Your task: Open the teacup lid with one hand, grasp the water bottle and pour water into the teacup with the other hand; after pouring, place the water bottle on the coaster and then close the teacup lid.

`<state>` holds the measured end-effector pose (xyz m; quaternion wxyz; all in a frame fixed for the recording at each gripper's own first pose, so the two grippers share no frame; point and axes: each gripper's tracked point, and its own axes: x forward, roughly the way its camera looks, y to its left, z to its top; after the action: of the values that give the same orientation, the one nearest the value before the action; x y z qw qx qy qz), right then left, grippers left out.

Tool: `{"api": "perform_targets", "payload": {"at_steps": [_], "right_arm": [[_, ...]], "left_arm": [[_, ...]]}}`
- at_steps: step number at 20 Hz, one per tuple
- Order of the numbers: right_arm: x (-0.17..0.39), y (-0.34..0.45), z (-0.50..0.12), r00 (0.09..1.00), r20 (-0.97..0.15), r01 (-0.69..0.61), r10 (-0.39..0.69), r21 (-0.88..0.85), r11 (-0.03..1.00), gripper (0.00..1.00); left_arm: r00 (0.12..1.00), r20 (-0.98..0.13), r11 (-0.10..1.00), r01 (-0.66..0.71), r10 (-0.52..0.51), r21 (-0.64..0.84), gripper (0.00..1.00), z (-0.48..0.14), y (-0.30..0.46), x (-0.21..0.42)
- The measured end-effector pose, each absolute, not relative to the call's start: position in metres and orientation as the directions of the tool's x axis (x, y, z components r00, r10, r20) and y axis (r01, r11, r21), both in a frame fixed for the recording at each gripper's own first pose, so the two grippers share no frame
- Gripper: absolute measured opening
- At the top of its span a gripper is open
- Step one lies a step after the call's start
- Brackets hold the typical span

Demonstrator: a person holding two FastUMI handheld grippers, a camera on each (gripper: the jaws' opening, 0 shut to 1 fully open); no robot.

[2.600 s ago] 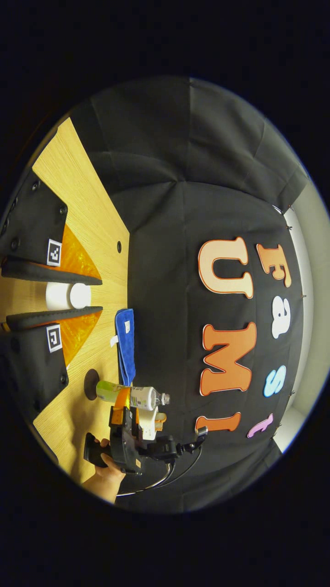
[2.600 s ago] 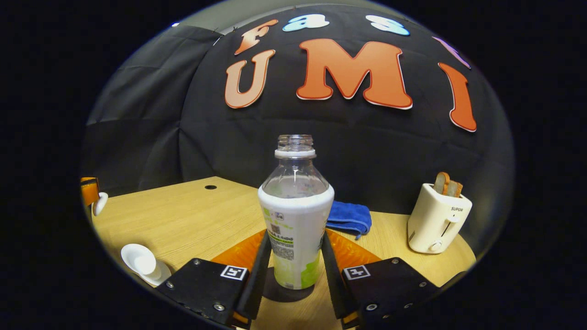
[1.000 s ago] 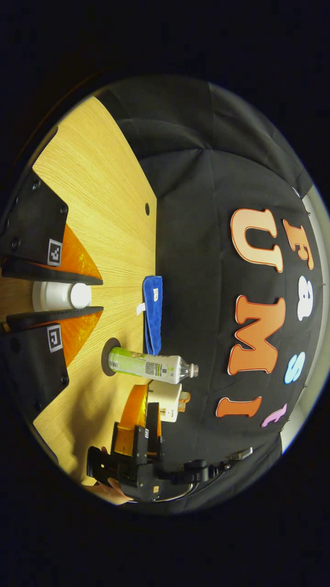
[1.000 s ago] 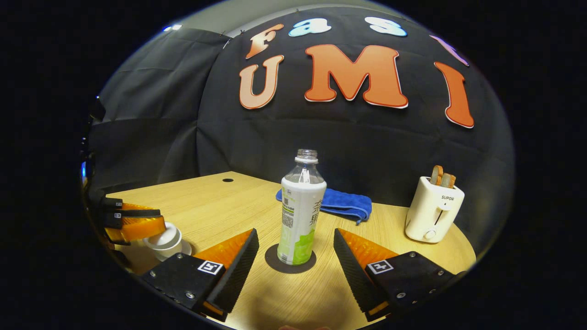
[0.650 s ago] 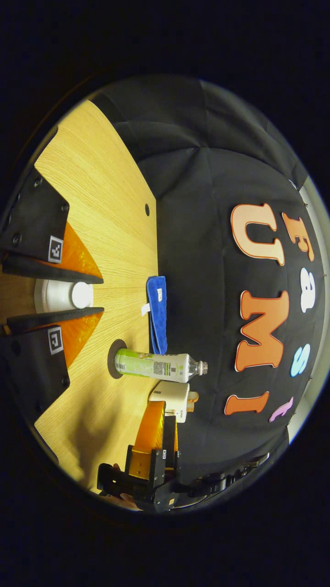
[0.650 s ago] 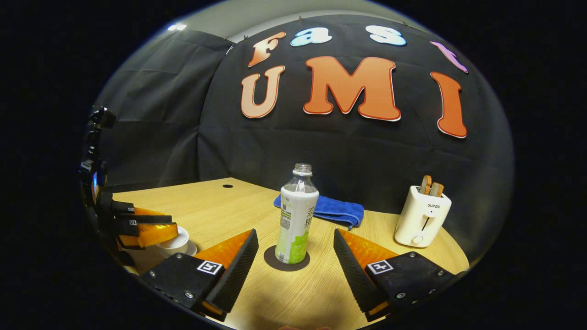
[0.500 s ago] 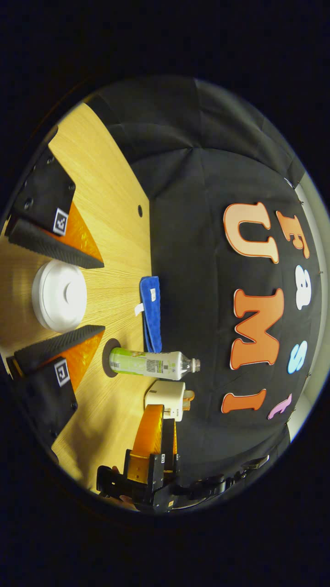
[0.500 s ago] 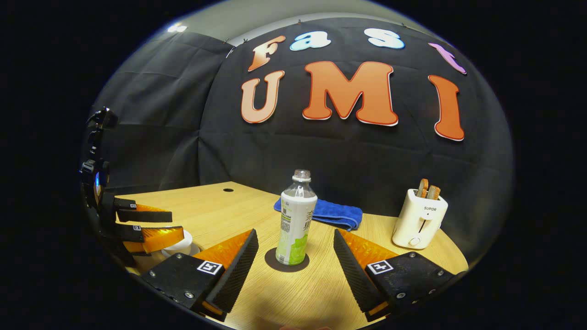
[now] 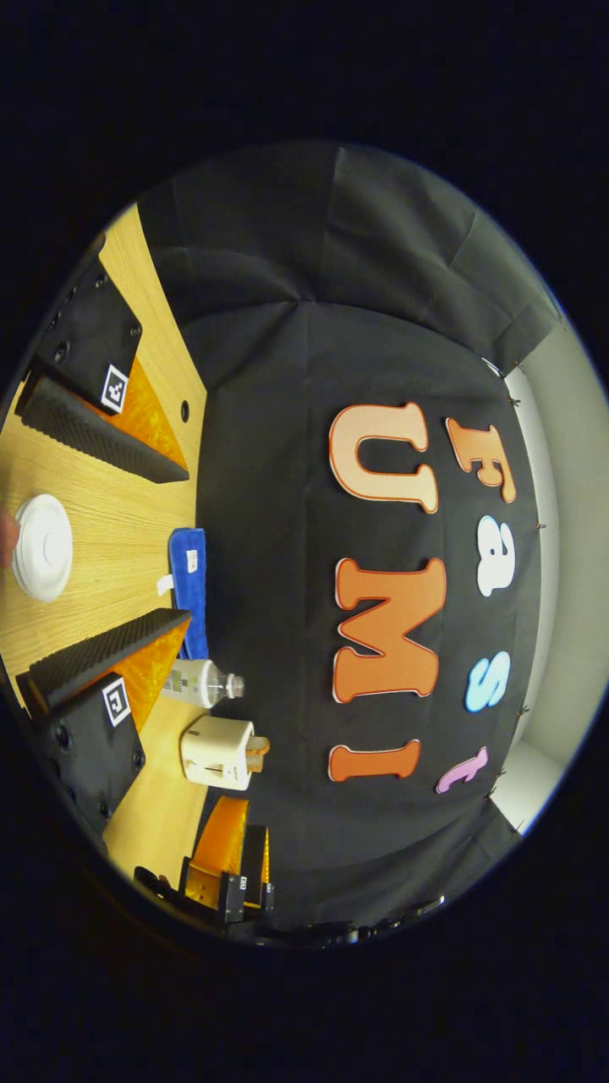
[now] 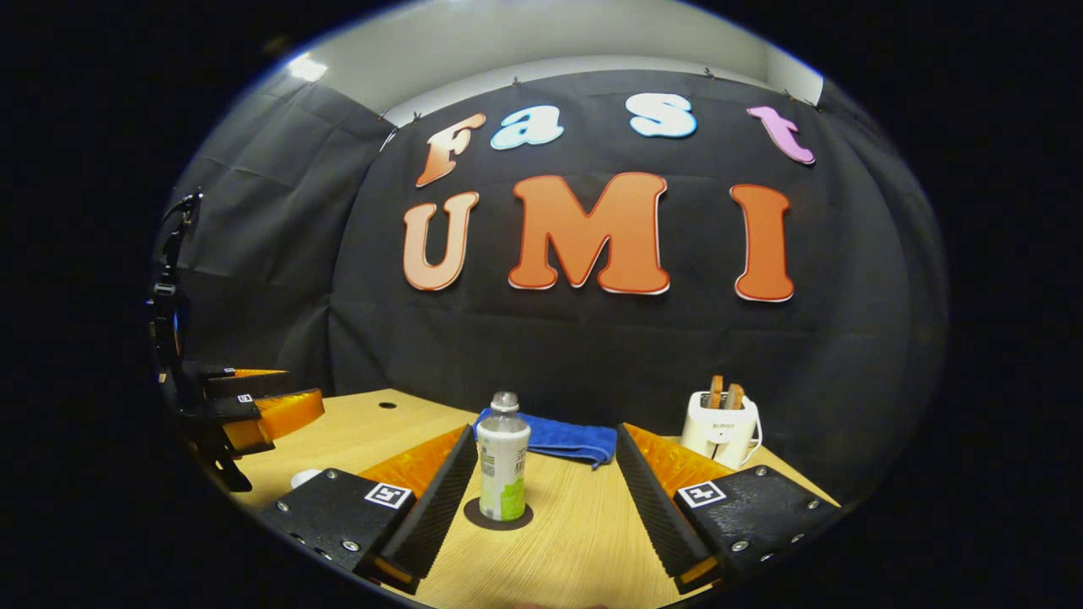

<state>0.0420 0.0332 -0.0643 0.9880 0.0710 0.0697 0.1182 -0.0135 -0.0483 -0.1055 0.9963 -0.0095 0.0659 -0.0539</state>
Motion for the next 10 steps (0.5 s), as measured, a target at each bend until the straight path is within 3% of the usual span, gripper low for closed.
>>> {"api": "perform_targets", "payload": {"at_steps": [10], "right_arm": [[0.025,-0.009,-0.038,0.992,-0.096,-0.064,0.084,0.199,0.978,0.98]], "left_arm": [[0.999,0.005,0.998,0.049,-0.048,-0.031,0.94,-0.04,-0.053,0.009]]}}
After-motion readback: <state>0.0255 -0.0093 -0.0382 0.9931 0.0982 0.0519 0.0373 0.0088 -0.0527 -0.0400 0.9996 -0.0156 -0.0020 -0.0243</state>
